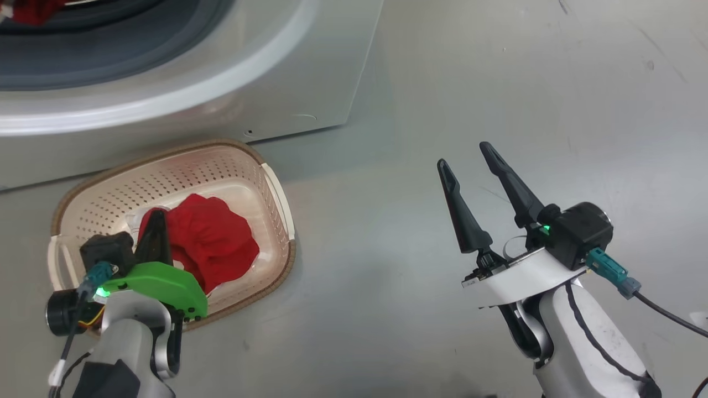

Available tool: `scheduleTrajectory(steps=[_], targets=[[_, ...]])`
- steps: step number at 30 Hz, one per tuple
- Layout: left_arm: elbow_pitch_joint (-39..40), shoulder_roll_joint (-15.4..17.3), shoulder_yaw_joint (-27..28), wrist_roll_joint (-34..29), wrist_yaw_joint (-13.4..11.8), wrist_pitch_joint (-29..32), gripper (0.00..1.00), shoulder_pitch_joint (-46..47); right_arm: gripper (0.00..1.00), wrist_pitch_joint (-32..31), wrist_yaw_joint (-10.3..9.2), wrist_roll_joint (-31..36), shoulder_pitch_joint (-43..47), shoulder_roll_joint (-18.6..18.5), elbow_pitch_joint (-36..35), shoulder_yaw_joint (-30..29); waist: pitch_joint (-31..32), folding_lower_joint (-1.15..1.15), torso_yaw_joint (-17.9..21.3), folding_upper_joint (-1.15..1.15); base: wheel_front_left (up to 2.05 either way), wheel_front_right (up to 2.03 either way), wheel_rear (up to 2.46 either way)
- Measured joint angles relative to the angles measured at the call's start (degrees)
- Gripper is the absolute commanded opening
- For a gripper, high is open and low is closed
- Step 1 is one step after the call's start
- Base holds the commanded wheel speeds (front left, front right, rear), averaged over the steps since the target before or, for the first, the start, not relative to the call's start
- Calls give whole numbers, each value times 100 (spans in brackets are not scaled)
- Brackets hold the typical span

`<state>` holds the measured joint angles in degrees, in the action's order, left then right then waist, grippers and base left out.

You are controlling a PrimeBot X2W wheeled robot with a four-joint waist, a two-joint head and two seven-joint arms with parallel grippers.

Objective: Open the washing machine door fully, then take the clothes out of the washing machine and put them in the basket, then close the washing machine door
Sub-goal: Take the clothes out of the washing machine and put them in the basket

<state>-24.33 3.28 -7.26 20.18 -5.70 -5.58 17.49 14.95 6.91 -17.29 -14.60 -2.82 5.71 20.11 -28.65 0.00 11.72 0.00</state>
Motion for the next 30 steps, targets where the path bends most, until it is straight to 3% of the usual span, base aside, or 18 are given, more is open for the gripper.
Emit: scheduleTrajectory(steps=[17, 28, 29, 30], targets=[[-1586, 147, 246, 256, 0, 501, 0, 1221, 100, 0, 1, -137, -525, 1, -163, -219, -1161, 0, 384, 0, 0, 0, 0], [-2280, 135, 355, 355, 27, 543, 2, 1600, 100, 0, 1, -137, -614, 2, -91, -208, -1355, 0, 417, 0, 0, 0, 0], [-2335, 131, 354, 360, 29, 542, 42, 1635, 100, 0, 1, -137, -617, 2, -85, -205, -1356, 0, 416, 0, 0, 0, 0], [-2386, 132, 336, 354, 29, 538, 100, 1673, 100, 0, 2, -137, -621, 2, -73, -204, -1355, 0, 414, 0, 0, 0, 0]])
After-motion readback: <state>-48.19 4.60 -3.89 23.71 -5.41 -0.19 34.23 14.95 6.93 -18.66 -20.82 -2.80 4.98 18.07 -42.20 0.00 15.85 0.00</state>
